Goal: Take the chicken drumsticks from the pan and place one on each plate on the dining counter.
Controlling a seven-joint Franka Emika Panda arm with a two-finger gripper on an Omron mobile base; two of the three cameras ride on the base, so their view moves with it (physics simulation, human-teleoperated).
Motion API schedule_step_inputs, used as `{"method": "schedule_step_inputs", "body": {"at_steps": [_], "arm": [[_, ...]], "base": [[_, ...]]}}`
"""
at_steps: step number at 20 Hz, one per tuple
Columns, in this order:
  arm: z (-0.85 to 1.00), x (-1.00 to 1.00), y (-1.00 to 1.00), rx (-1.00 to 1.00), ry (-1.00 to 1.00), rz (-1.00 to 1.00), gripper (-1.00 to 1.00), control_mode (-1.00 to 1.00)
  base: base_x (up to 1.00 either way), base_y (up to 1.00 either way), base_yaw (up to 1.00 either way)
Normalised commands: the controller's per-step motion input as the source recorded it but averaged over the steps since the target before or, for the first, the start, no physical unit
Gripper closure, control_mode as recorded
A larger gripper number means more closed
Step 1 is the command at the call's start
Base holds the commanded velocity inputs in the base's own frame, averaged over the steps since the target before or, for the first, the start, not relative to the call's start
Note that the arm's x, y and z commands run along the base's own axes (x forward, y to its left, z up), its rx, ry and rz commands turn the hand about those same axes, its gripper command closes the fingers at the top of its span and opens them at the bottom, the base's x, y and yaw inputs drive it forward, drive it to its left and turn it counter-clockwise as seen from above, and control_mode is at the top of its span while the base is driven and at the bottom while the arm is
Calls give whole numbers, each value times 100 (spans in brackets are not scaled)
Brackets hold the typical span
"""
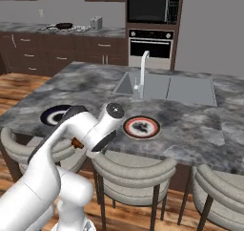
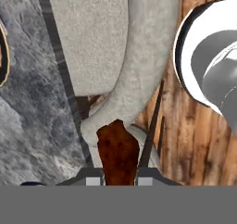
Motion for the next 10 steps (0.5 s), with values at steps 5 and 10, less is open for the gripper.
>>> {"method": "schedule_step_inputs", "body": {"at_steps": [5, 10], "arm": [[0, 75, -74, 8, 2, 0, 100, -100], [0, 97, -72, 5, 5, 0, 100, -100]], "base": [[0, 0, 0], [0, 0, 0]]}}
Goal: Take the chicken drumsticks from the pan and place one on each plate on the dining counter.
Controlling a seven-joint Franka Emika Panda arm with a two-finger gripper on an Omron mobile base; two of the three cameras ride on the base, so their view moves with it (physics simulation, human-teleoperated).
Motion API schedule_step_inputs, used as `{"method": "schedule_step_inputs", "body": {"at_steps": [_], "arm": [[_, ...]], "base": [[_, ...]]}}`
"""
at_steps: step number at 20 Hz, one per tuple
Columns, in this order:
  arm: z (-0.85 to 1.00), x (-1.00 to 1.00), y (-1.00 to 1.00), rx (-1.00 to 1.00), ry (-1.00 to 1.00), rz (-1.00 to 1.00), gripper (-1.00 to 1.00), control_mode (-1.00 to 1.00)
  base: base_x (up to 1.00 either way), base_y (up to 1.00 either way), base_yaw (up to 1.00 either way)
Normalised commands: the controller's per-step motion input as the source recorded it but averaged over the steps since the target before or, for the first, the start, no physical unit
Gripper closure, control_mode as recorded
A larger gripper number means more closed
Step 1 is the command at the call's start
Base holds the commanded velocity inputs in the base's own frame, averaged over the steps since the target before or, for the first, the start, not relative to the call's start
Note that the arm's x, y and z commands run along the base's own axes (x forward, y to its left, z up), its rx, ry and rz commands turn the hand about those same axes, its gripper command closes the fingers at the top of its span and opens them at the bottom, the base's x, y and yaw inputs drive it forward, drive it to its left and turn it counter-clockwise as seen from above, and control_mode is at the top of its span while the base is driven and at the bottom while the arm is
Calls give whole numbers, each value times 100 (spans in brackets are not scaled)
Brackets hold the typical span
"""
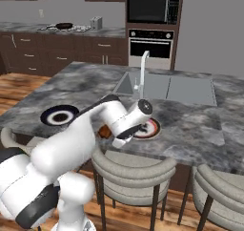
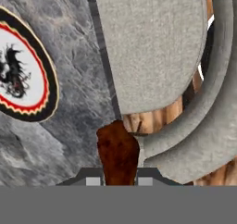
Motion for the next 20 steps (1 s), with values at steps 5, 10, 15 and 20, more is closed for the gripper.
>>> {"method": "schedule_step_inputs", "body": {"at_steps": [5, 10, 15, 20], "arm": [[-8, 100, -63, 0, 6, 0, 100, -100], [-30, 100, -38, 0, 9, 0, 100, -100], [-60, 100, -17, -5, 7, 0, 100, -100], [-63, 92, -24, -4, 3, 0, 100, -100]], "base": [[0, 0, 0], [0, 0, 0], [0, 0, 0], [0, 0, 0]]}}
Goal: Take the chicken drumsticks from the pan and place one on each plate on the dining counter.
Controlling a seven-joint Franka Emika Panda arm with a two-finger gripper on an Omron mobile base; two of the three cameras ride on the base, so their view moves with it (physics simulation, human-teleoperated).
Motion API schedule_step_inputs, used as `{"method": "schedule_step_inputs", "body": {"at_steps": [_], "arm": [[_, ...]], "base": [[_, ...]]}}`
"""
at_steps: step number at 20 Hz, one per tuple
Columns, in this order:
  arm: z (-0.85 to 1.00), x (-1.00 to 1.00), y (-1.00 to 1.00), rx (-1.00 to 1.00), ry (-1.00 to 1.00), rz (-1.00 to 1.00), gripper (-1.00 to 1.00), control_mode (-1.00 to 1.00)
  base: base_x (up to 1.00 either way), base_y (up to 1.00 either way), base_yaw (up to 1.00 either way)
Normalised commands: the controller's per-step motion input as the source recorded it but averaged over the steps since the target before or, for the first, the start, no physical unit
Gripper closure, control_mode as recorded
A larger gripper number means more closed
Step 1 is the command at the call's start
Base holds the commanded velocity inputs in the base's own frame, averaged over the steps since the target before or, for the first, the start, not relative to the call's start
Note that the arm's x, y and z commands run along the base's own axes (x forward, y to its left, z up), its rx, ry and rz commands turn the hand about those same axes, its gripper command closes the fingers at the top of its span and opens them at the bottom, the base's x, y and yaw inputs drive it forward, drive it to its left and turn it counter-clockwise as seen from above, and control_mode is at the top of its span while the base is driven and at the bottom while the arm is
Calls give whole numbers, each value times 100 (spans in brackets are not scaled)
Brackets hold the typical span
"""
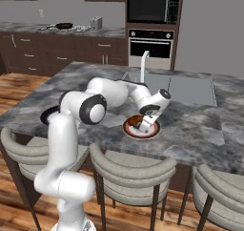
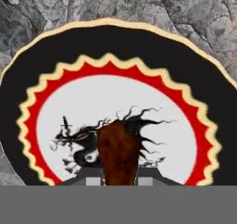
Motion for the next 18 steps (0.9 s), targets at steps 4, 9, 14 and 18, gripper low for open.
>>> {"method": "schedule_step_inputs", "body": {"at_steps": [4, 9, 14, 18], "arm": [[-58, 67, -29, -3, 1, 0, 100, -100], [-55, 28, -14, -7, -1, 0, 100, -100], [-35, -29, 5, -16, -17, 0, -100, -100], [1, -80, 4, -8, -32, 0, -100, -100]], "base": [[0, 0, 0], [0, 0, 0], [0, 0, 0], [0, 0, 0]]}}
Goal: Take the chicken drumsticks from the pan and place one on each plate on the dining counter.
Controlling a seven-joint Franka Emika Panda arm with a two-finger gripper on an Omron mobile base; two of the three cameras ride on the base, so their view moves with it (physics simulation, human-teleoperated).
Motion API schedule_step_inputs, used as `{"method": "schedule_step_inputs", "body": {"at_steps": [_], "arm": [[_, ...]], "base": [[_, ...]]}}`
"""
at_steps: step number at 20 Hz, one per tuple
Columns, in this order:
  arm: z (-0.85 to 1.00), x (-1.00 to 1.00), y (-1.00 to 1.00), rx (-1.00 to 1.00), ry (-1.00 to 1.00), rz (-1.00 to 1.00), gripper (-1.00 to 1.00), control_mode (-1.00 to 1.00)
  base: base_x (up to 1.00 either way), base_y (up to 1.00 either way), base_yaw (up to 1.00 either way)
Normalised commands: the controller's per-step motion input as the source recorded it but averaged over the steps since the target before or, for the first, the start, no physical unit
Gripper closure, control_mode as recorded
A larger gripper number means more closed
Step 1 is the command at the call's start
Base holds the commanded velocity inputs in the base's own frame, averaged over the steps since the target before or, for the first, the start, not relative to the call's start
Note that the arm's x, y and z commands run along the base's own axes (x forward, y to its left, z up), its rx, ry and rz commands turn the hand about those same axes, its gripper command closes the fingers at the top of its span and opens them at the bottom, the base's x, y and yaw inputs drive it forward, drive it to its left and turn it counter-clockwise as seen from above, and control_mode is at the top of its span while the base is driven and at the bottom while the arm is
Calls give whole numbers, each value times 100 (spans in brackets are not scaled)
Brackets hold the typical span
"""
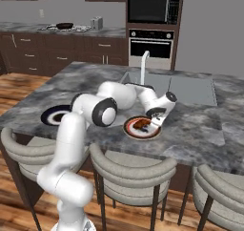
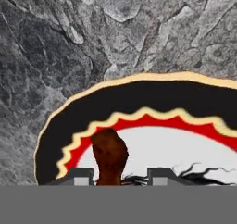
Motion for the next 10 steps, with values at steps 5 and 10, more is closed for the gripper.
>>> {"method": "schedule_step_inputs", "body": {"at_steps": [5, 10], "arm": [[49, -100, 51, -10, -51, 0, -100, -100], [90, -96, 77, -16, -40, 2, -100, -100]], "base": [[0, 0, 0], [0, 0, 0]]}}
